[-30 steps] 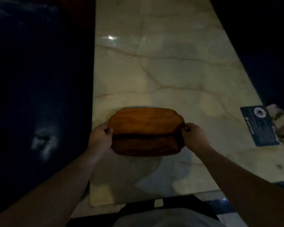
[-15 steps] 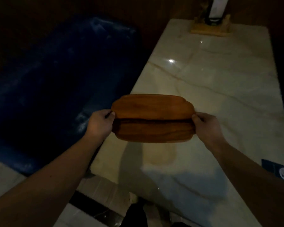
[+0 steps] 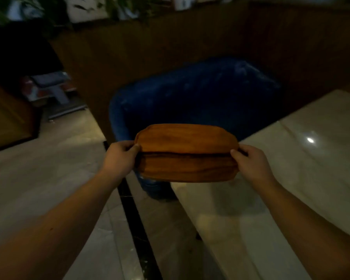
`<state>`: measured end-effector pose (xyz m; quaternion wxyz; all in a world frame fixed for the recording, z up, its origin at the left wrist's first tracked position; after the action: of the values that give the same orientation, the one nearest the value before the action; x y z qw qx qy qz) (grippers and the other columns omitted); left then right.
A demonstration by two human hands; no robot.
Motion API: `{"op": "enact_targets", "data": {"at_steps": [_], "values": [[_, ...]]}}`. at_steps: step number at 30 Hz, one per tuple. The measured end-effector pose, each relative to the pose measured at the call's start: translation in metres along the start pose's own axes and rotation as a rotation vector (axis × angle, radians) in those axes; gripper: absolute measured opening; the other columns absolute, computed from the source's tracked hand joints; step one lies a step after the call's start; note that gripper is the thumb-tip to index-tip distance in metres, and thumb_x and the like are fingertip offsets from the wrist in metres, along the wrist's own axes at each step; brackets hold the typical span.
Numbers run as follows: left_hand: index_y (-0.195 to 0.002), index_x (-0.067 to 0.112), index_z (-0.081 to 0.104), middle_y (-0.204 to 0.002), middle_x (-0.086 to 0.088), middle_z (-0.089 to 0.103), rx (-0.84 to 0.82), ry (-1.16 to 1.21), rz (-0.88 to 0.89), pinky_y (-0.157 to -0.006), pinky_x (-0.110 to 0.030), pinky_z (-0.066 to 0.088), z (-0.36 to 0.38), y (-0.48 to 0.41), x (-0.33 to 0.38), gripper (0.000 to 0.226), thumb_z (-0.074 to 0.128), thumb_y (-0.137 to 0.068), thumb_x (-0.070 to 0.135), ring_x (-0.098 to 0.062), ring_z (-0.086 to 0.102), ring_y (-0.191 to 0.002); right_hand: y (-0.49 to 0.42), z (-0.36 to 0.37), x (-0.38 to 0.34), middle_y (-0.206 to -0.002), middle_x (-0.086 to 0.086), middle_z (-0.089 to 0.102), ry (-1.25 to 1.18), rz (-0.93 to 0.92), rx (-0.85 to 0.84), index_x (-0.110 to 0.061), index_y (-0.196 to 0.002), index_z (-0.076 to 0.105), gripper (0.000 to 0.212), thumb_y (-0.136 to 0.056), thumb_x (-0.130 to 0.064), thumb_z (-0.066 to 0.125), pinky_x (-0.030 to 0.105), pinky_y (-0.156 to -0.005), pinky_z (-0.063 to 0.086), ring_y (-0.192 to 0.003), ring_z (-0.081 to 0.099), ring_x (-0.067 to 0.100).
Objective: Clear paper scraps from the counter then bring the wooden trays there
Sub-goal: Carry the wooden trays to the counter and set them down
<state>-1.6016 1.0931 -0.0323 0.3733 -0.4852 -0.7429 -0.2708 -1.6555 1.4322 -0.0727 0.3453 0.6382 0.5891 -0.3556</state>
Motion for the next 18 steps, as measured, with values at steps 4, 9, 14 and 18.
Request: {"op": "enact_targets", "data": {"at_steps": [4, 9, 14, 18], "values": [[-0.083, 0.014, 0.068, -0.077, -0.007, 0.066, 0.148, 0.046, -0.063, -0.061, -0.03, 0.047, -0.088, 0.032, -0.036, 0.024, 0.048, -0.096, 0.02, -0.022, 0.063, -0.073, 0.019, 0.063, -0.067, -0.085, 0.005, 0.068, -0.021, -0.093, -0.149, -0.016, -0.095, 0.068, 0.019, -0.097, -0.024, 0.051, 0.044, -0.079, 0.052, -0.082, 0.064, 0.024], [-0.091, 0.011, 0.069, -0.08, -0.009, 0.067, 0.319, 0.062, -0.124, -0.06, -0.029, 0.047, -0.197, 0.08, -0.087, 0.023, 0.049, -0.096, 0.021, -0.02, 0.064, -0.075, 0.061, 0.141, -0.147, -0.091, 0.026, 0.067, -0.047, -0.22, -0.302, -0.003, -0.091, 0.068, 0.028, -0.098, -0.023, 0.049, 0.045, -0.069, 0.049, -0.084, 0.063, 0.041], [-0.091, 0.008, 0.071, -0.074, -0.012, 0.068, 0.472, 0.071, -0.191, -0.052, -0.029, 0.044, -0.3, 0.141, -0.146, 0.025, 0.05, -0.095, 0.021, -0.019, 0.061, -0.062, 0.12, 0.232, -0.223, -0.092, 0.02, 0.07, -0.094, -0.28, -0.417, -0.013, -0.091, 0.07, 0.025, -0.098, -0.023, 0.048, 0.044, -0.077, 0.052, -0.086, 0.066, 0.034], [-0.084, 0.009, 0.07, -0.07, -0.011, 0.067, 0.613, 0.064, -0.24, -0.052, -0.028, 0.044, -0.386, 0.204, -0.193, 0.024, 0.051, -0.094, 0.02, -0.019, 0.06, -0.06, 0.182, 0.312, -0.276, -0.091, 0.024, 0.069, -0.131, -0.345, -0.531, -0.006, -0.091, 0.07, 0.027, -0.097, -0.022, 0.049, 0.043, -0.073, 0.05, -0.085, 0.065, 0.037]]}}
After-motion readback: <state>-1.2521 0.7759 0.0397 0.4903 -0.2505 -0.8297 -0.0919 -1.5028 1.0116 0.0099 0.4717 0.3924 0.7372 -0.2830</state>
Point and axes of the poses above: each hand's wrist, its own y-axis away from the middle knuckle, its own z-axis out of the palm, x = y × z, the point moved 8 cm from there along -y, towards the middle knuckle
